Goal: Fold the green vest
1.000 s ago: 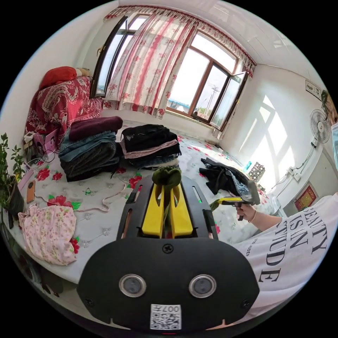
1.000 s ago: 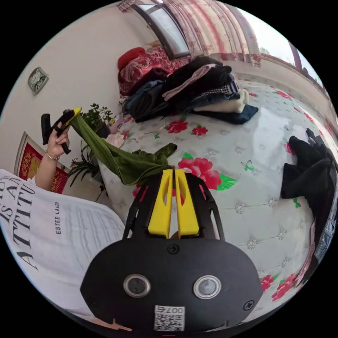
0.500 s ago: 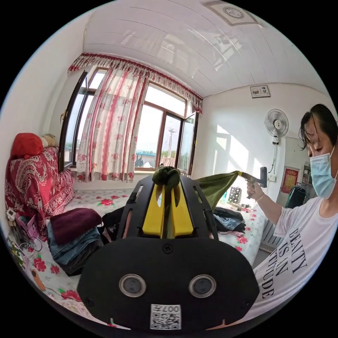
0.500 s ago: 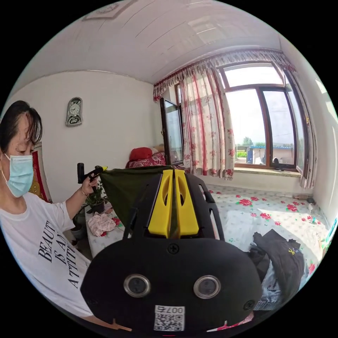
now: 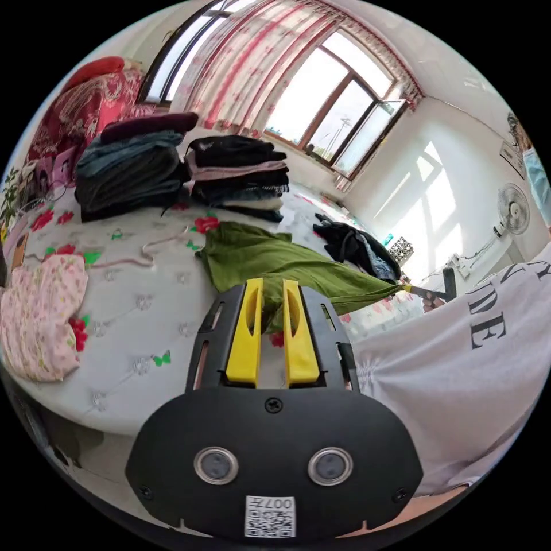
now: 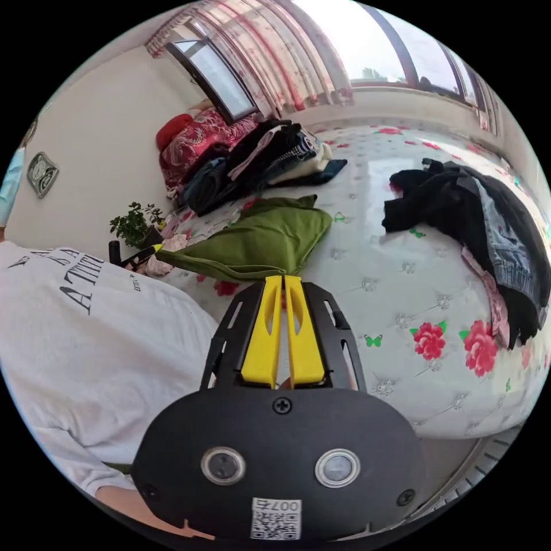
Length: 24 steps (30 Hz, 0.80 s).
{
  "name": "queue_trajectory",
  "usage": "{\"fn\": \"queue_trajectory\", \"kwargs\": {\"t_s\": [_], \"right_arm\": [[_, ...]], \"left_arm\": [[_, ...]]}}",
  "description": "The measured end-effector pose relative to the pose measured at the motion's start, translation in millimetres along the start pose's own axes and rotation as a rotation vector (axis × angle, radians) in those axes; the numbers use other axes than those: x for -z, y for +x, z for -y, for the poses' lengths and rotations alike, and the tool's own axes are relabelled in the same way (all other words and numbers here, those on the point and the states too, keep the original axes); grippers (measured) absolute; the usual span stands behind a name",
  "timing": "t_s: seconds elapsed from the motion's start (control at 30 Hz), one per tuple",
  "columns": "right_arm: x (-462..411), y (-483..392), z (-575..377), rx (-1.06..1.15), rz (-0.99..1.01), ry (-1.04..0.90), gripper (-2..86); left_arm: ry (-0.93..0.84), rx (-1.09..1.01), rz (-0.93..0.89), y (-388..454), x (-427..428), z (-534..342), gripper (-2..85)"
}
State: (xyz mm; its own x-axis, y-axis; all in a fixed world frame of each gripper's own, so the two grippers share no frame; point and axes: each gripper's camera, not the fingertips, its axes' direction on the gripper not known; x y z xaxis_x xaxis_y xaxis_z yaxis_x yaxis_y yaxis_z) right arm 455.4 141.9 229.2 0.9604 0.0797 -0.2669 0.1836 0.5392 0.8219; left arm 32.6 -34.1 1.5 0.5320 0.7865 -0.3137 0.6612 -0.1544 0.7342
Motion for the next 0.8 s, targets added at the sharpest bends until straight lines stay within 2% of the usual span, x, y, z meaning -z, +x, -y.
{"fn": "queue_trajectory", "kwargs": {"t_s": [0.1, 0.37, 0.47, 0.53, 0.57, 0.7, 0.8], "right_arm": [[-56, 23, -8, -0.104, 0.03, -0.142, -0.3], [-84, 29, 9, -0.134, -0.01, -0.219, -0.3], [-78, 29, 19, -0.135, -0.017, -0.212, -0.3], [-72, 29, 23, -0.14, -0.016, -0.202, -0.3], [-68, 29, 25, -0.147, -0.017, -0.195, -0.3], [-53, 36, 25, -0.201, 0.019, -0.149, -0.3], [-38, 47, 36, -0.245, 0.055, -0.104, -0.3]], "left_arm": [[-0.145, 0.084, 0.077, -26, -31, -25, 6.0], [-0.309, 0.181, 0.101, -30, -100, -35, 9.9], [-0.477, 0.144, 0.188, -22, -143, -33, 10.5], [-0.516, 0.086, 0.391, -11, -152, -30, 5.7], [-0.524, 0.061, 0.4, -9, -153, -28, 4.4], [-0.563, 0.051, 0.329, -25, -144, -20, -0.3], [-0.409, 0.143, 0.189, -53, -97, 7, -0.8]]}}
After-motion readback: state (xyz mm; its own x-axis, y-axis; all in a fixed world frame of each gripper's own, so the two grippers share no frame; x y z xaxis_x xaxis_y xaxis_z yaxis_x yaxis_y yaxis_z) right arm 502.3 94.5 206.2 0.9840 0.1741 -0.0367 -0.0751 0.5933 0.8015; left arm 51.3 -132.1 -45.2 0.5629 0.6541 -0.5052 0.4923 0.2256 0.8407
